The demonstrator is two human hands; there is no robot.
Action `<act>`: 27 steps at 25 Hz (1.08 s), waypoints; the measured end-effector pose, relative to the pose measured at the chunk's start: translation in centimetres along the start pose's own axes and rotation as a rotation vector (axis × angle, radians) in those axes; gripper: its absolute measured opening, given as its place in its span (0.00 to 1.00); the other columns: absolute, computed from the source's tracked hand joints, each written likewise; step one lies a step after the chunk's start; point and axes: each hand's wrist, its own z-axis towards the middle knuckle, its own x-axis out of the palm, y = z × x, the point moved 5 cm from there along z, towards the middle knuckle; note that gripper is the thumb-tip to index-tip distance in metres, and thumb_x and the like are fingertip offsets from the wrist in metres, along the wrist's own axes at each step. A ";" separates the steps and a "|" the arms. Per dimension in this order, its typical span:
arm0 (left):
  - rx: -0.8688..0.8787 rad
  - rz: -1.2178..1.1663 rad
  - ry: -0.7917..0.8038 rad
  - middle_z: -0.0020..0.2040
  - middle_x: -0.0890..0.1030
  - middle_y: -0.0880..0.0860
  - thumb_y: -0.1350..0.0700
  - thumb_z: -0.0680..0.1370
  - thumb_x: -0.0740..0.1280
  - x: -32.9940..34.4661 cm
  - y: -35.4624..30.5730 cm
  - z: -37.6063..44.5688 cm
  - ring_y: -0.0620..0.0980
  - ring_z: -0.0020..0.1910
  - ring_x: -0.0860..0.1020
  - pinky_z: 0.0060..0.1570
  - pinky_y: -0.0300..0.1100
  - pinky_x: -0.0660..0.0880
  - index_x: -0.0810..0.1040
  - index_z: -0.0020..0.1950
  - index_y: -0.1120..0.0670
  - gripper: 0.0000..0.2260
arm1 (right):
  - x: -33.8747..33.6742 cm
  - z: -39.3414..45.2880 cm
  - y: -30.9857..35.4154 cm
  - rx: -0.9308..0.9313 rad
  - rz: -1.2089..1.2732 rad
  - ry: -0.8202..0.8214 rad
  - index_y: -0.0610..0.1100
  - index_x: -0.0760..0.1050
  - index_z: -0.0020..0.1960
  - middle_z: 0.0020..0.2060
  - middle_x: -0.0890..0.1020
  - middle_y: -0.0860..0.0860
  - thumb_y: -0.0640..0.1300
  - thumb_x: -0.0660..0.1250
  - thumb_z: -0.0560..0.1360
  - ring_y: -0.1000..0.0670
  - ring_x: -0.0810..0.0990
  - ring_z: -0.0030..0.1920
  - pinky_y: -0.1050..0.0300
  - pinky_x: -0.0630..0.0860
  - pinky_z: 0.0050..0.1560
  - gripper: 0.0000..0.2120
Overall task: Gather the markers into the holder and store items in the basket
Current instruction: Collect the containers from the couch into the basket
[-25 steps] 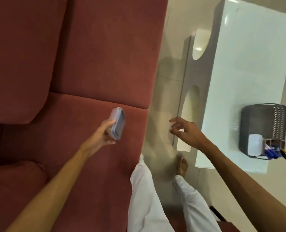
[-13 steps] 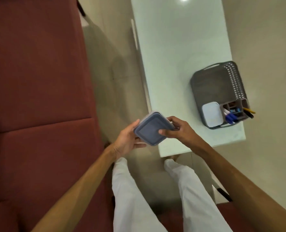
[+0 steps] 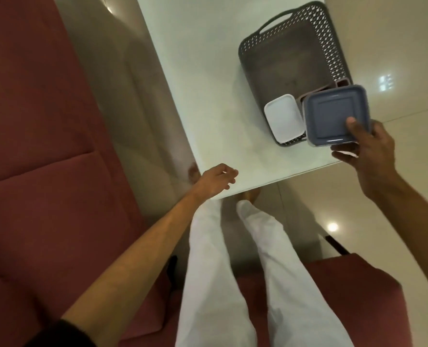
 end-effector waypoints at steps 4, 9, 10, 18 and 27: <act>-0.024 0.050 -0.017 0.57 0.86 0.54 0.48 0.84 0.66 0.2 2.1 0.2 0.47 0.45 0.81 0.33 0.27 0.73 0.81 0.63 0.56 0.14 | 2.2 0.9 -2.2 0.029 0.027 -0.004 0.47 0.74 0.64 0.50 0.83 0.50 0.55 0.71 0.80 0.48 0.86 0.40 0.43 0.85 0.53 0.18; 0.015 -0.006 -0.109 0.55 0.87 0.54 0.49 0.83 0.67 -3.9 2.9 0.7 0.56 0.52 0.85 0.59 0.53 0.82 0.83 0.60 0.56 0.13 | 5.1 1.7 -1.6 -0.019 0.007 0.023 0.49 0.74 0.73 0.60 0.84 0.47 0.56 0.70 0.80 0.46 0.86 0.47 0.49 0.86 0.49 0.24; 0.012 -0.030 -0.149 0.55 0.87 0.55 0.51 0.83 0.66 -5.2 2.8 0.6 0.55 0.51 0.85 0.60 0.53 0.82 0.83 0.60 0.56 0.12 | 5.3 2.0 -1.1 -0.026 0.002 0.013 0.49 0.75 0.73 0.59 0.84 0.49 0.56 0.70 0.80 0.47 0.86 0.46 0.49 0.86 0.49 0.24; 0.065 -0.024 -0.298 0.53 0.86 0.47 0.47 0.85 0.64 -12.0 0.5 -0.4 0.48 0.52 0.85 0.58 0.48 0.81 0.82 0.62 0.51 0.12 | 5.6 4.5 2.5 -0.125 0.005 -0.125 0.45 0.71 0.71 0.63 0.83 0.43 0.55 0.69 0.80 0.48 0.86 0.44 0.52 0.85 0.42 0.24; 0.081 -0.247 -0.308 0.57 0.86 0.53 0.50 0.86 0.63 -7.3 3.0 -0.4 0.50 0.51 0.84 0.46 0.39 0.79 0.82 0.63 0.55 0.13 | 5.5 11.7 7.6 -0.351 -0.309 -0.046 0.49 0.73 0.69 0.60 0.83 0.49 0.53 0.69 0.80 0.48 0.84 0.60 0.46 0.85 0.58 0.20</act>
